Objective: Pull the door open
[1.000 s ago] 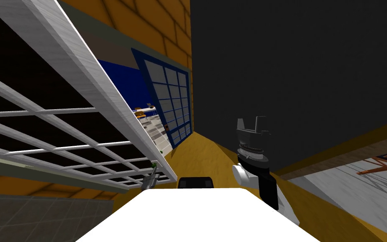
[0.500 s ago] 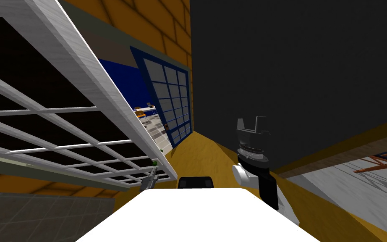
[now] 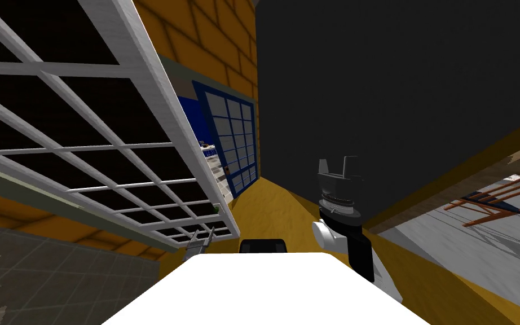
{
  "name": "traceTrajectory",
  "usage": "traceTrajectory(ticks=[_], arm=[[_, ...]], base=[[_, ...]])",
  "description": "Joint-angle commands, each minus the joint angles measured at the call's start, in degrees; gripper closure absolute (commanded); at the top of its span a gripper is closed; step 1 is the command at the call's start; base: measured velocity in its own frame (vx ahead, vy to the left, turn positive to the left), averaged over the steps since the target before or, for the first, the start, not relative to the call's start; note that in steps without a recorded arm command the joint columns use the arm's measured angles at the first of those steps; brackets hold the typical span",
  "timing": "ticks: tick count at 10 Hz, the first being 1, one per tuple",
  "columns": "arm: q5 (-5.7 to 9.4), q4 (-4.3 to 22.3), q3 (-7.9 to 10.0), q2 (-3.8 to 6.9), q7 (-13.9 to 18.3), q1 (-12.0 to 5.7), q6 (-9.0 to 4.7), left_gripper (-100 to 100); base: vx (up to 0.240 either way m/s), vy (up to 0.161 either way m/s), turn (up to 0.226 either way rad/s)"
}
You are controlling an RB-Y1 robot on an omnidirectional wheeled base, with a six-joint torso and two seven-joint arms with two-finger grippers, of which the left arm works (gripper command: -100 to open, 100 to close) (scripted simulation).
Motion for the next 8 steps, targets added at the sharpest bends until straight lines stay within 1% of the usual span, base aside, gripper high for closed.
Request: traceTrajectory(ticks=[1,4,5,6,8], arm=[[0.27,0.2,0.26,-0.34,-0.4,-1.02,0.75,-100],[0.76,0.5,0.72,-0.95,-1.2,-2.65,2.0,-100],[0.66,0.3,0.62,-0.87,-1.0,-2.21,1.62,-100],[0.66,0.3,0.62,-0.87,-1.0,-2.21,1.62,100],[0.66,0.3,0.62,-0.87,-1.0,-2.21,1.62,100]], base=[[0.231,0.035,-0.077],[0.241,0.046,-0.043],[0.111,0.031,0.015],[-0.019,-0.015,-0.005],[-0.032,-0.005,-0.017]])
